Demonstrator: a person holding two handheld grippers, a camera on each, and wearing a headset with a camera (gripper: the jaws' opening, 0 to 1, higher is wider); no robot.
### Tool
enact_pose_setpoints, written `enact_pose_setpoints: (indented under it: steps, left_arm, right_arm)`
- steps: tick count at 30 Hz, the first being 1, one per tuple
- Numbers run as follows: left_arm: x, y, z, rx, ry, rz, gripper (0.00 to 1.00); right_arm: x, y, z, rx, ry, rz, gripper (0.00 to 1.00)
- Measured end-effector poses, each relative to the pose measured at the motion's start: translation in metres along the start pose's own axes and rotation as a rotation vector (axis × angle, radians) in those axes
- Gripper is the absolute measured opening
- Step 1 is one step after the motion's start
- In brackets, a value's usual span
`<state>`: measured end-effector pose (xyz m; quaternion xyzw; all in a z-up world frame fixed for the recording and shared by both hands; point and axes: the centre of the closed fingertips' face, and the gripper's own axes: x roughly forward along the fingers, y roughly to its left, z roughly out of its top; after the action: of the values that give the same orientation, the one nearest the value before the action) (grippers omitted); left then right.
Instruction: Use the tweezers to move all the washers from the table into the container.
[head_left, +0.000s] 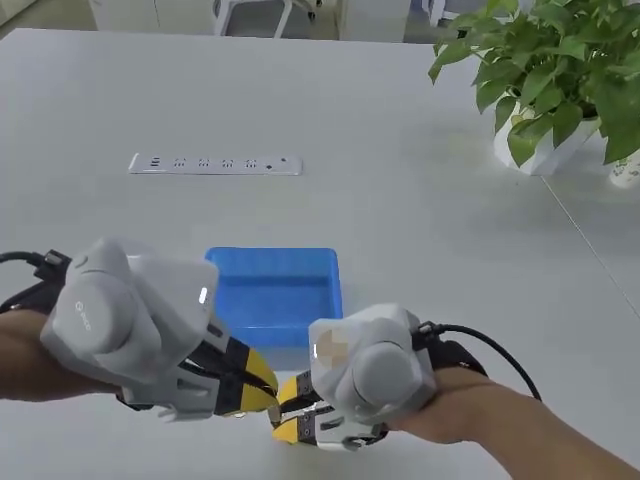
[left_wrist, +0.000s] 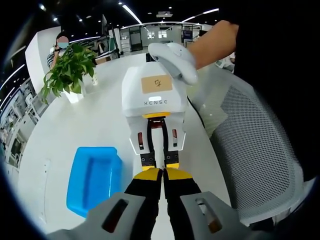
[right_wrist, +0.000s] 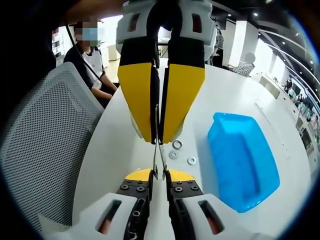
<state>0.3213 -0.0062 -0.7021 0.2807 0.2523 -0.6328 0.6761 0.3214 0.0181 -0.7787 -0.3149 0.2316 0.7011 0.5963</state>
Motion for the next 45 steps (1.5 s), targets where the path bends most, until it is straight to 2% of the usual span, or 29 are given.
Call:
enact_pose_setpoints:
  steps: [24, 38, 45]
  left_arm:
    - [0.001, 0.012, -0.008, -0.003, 0.008, 0.011, 0.06]
    - [0.003, 0.014, -0.006, -0.015, -0.005, 0.012, 0.06]
    - [0.001, 0.016, -0.007, -0.023, -0.003, 0.019, 0.06]
  right_arm:
    - [0.006, -0.012, -0.001, 0.008, 0.002, -0.014, 0.12]
    - [0.007, -0.012, -0.003, 0.028, 0.009, -0.024, 0.11]
    - [0.008, -0.014, -0.004, 0.095, -0.013, -0.038, 0.11]
